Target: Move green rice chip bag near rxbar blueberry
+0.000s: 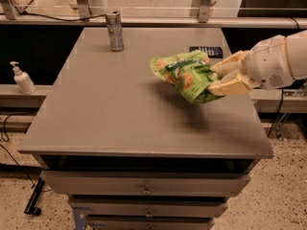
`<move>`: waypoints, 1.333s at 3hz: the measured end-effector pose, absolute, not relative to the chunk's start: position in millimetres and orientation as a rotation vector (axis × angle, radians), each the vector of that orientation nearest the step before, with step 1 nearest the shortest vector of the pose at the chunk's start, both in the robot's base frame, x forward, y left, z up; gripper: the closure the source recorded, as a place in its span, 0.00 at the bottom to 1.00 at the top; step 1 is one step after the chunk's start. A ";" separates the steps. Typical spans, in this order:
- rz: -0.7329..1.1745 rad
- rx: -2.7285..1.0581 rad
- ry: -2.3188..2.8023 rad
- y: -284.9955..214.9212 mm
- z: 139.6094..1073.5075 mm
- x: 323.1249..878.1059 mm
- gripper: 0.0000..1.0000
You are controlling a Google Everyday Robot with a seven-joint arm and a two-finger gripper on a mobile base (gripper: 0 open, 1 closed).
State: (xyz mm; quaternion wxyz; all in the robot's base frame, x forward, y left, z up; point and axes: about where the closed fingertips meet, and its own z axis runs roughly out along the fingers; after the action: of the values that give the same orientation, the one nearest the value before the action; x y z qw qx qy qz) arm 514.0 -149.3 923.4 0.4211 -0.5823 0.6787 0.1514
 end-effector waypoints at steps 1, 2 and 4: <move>0.270 -1.416 1.720 -209.7 922.6 532.0 1.00; 0.190 -1.389 1.753 -263.9 919.1 546.3 1.00; 0.174 -1.394 1.824 -315.8 885.5 570.6 1.00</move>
Offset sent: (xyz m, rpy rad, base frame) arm 0.0484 -0.1904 -0.0075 -0.1264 -0.1035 -0.2126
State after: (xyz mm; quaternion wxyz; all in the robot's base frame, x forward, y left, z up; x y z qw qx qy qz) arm 570.6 -315.8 885.5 0.4076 -0.5529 0.7234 0.0692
